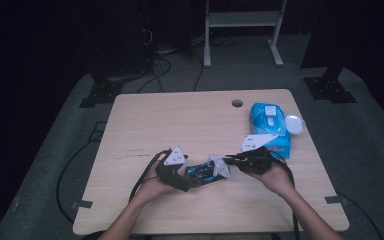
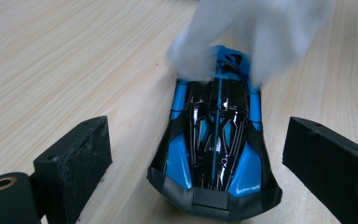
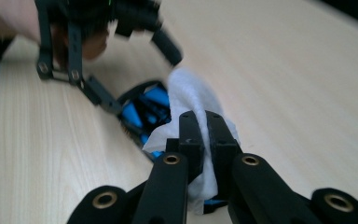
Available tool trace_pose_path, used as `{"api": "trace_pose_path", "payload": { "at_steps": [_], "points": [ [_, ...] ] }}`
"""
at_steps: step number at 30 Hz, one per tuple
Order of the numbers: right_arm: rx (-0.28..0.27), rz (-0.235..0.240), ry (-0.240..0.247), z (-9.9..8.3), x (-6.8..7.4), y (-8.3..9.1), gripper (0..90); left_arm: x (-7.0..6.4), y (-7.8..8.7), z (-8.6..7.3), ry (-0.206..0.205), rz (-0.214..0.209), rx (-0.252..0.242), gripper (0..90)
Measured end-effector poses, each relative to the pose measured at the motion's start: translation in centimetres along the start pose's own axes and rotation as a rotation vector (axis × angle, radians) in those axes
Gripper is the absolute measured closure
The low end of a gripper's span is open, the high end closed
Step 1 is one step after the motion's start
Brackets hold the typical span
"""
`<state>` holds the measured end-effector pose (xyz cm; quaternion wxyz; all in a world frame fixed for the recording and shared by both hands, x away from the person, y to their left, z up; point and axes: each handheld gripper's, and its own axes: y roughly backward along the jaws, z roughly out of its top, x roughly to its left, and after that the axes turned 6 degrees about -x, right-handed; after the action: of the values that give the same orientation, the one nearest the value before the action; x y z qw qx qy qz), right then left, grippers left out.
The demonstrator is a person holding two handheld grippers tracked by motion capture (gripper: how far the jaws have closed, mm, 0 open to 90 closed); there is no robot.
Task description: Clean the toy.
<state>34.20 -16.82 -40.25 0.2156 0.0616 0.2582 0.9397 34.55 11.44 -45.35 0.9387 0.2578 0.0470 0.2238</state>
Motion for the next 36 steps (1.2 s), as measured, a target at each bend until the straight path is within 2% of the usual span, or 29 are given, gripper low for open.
{"api": "trace_pose_path", "payload": {
  "at_steps": [2,3,5,7,9,11,12,13,16,21,22,24,27,28,33,34,36],
  "points": [
    [0.043,-0.005,0.013,-0.6,0.0,-1.5,85.6,0.0,-0.1,0.0,-0.018,-0.009,0.011,7.2],
    [0.051,0.002,0.005,-0.9,-0.1,-2.1,84.9,-0.1,-0.1,0.0,-0.032,-0.009,0.019,7.2],
    [0.046,0.025,-0.010,-1.2,-0.2,-3.0,79.5,-0.2,-0.3,-0.1,-0.039,-0.020,0.028,7.2],
    [0.063,0.017,0.007,-1.2,-0.2,-3.6,76.7,-0.2,-0.3,-0.2,-0.044,-0.021,0.035,7.2],
    [0.060,0.024,-0.010,-1.3,-0.2,-4.3,73.5,-0.2,-0.4,-0.2,-0.041,-0.042,0.054,7.2],
    [0.071,0.013,0.002,-1.4,-0.2,-4.6,71.8,-0.3,-0.4,-0.1,-0.043,-0.048,0.055,7.2],
    [0.080,0.012,-0.010,-1.7,-0.3,-5.0,70.5,-0.3,-0.4,-0.1,-0.051,-0.050,0.048,7.2],
    [0.080,0.012,-0.010,-1.7,-0.3,-5.0,70.5,-0.4,-0.4,0.0,-0.048,-0.046,0.042,7.2],
    [0.069,0.018,-0.037,-2.1,-0.7,-5.2,70.7,-0.1,-0.7,-0.3,-0.033,-0.040,0.072,7.2],
    [0.039,0.005,-0.039,-2.8,-0.5,-5.3,73.7,0.2,-1.0,-0.8,-0.029,-0.045,0.109,7.3],
    [0.017,0.002,-0.063,-3.2,-0.5,-5.2,76.0,0.1,-1.1,-0.8,-0.027,-0.064,0.117,8.2],
    [0.015,0.002,-0.065,-3.2,-0.6,-5.2,77.8,0.1,-1.2,-0.8,-0.031,-0.070,0.116,11.0],
    [-0.008,-0.012,-0.070,-3.6,-0.5,-5.2,80.6,0.0,-1.5,-0.9,-0.032,-0.066,0.137,19.6],
    [-0.021,-0.018,-0.069,-3.8,-0.3,-5.2,82.3,-0.1,-1.6,-1.0,-0.045,-0.061,0.144,21.5],
    [0.007,-0.005,-0.065,-3.9,-0.6,-4.7,84.4,-0.1,-1.6,-1.0,-0.043,-0.059,0.142,22.5],
    [0.035,-0.006,-0.064,-4.2,-0.9,-4.1,84.8,-0.1,-1.6,-1.0,-0.045,-0.060,0.139,22.5],
    [0.042,-0.010,-0.068,-4.5,-1.2,-3.8,84.9,-0.1,-1.6,-1.0,-0.046,-0.062,0.138,22.4]
  ]
}}
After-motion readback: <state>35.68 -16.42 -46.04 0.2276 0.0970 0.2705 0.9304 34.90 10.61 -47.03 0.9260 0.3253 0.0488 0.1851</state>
